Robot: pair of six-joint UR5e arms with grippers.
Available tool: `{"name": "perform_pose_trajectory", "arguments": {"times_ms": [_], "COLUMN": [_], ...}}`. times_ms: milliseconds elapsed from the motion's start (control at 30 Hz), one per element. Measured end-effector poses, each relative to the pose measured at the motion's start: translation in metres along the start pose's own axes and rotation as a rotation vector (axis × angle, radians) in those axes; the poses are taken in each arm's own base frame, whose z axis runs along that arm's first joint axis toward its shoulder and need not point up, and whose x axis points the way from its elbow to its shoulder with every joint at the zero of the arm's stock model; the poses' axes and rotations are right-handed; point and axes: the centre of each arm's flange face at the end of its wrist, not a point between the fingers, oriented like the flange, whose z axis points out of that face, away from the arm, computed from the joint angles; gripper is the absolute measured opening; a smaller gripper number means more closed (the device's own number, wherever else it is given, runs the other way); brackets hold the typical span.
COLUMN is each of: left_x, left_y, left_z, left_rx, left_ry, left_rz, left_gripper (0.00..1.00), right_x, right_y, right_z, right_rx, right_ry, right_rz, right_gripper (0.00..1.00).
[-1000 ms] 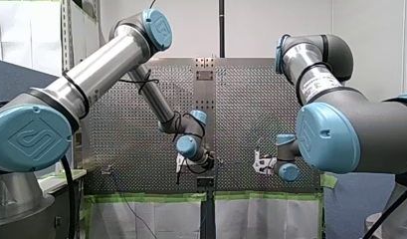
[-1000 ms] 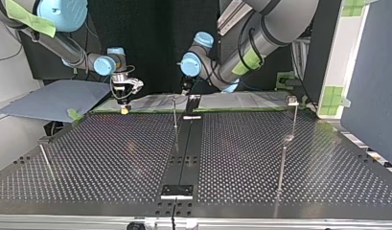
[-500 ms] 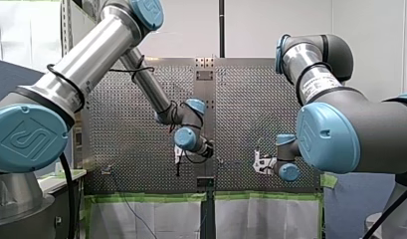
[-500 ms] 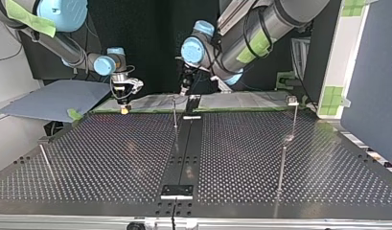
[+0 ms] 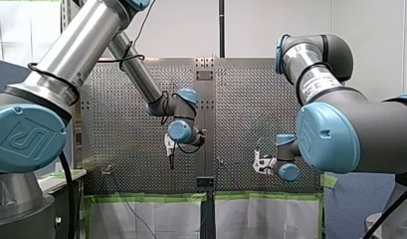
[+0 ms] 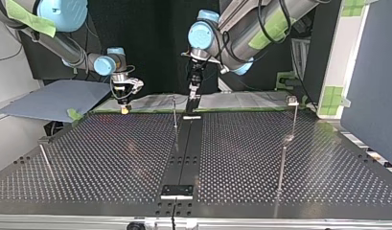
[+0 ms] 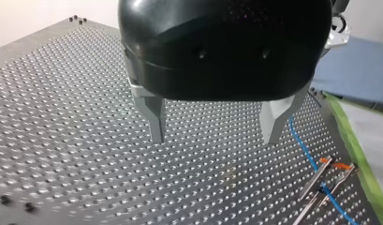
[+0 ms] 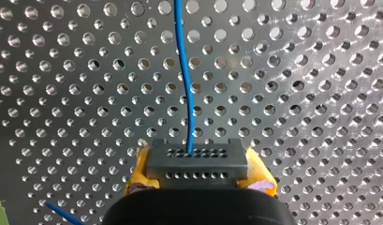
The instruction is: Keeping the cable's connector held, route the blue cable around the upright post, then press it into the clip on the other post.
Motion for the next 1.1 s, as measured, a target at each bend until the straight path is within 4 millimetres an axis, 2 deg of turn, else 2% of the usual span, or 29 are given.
{"name": "perform_pose_trajectory", "arguments": {"times_ms": [433,733,1100], "left_x": [-0.024,-0.032,-0.038], "left_y": [0.011,0.022,0.035], "left_z": [-0.05,-0.084,-0.117], "left_rx": [-0.042,-0.054,-0.057], "left_ry": [-0.069,-0.064,-0.065], "left_rz": [0.04,0.042,0.036], "left_gripper": [1.0,1.0,1.0], "right_x": [-0.001,-0.002,-0.002], "right_y": [0.0,0.0,0.0], "right_z": [-0.001,-0.002,-0.002], "right_rx": [0.005,0.005,0.004], "right_ry": [-0.006,-0.017,-0.021], "right_rz": [-0.002,-0.006,-0.004], "right_gripper": [0.0,0.0,0.0]}}
